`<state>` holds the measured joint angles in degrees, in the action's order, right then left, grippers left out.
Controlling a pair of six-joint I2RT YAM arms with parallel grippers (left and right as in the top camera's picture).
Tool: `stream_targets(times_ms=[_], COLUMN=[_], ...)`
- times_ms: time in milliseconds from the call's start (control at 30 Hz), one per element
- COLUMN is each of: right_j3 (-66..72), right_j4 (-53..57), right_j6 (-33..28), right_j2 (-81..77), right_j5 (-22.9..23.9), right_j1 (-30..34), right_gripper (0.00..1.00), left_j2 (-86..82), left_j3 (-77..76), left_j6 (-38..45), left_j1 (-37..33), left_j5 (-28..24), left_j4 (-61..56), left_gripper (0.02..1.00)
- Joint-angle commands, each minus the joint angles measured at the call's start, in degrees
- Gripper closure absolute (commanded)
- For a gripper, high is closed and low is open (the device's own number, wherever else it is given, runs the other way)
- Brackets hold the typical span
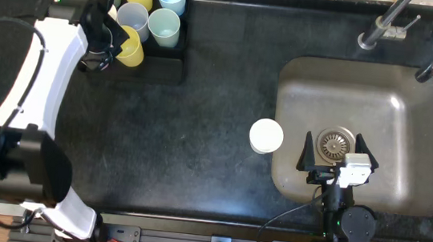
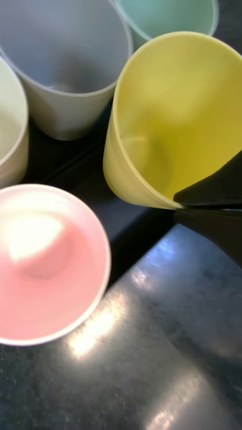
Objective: Store Cups
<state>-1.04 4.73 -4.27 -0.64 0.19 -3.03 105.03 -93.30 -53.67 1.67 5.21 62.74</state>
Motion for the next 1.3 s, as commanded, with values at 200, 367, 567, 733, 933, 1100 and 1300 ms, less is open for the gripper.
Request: stream_targets(times_ms=[200, 367, 567, 733, 933, 1100, 1300], right_j3=[0.76, 0.76, 0.76, 0.76, 0.76, 0.76, 0.76], right_j4=[-0.28, -0.28, -0.28, -0.28, -0.28, -0.28, -0.28], right_j6=[0.0, 0.0, -0.02, -0.02, 0.0, 0.0, -0.02], right_j2=[0.44, 0.44, 0.44, 0.44, 0.44, 0.44, 0.44], right_j5=[-0.55, -0.55, -0.55, -0.55, -0.55, -0.55, -0.55], right_j1=[0.07, 0.07, 0.07, 0.07, 0.07, 0.07, 0.07], right_gripper=[0.003, 0.003, 0.003, 0.003, 0.003, 0.005, 0.003], left_j2=[2.64, 4.87, 6.01, 6.01, 5.53, 0.57, -13.27], left_j3=[-0.02, -0.02, -0.02, -0.02, -0.02, -0.02, -0.02], left_j6=[-1.97, -2.16, -2.14, -2.12, -2.08, -1.88, 4.5], left_j1=[-0.07, -0.07, -0.07, -0.07, -0.07, -0.07, -0.07], left_j5=[1.57, 1.57, 2.25, 2.67, 2.58, 2.64, 2.91], left_j4=[-0.81, -1.68, -2.03, -2.03, -1.97, -1.25, 4.59], left_gripper=[0.982, 0.982, 0.982, 0.722, 0.018, 0.02, 0.02])
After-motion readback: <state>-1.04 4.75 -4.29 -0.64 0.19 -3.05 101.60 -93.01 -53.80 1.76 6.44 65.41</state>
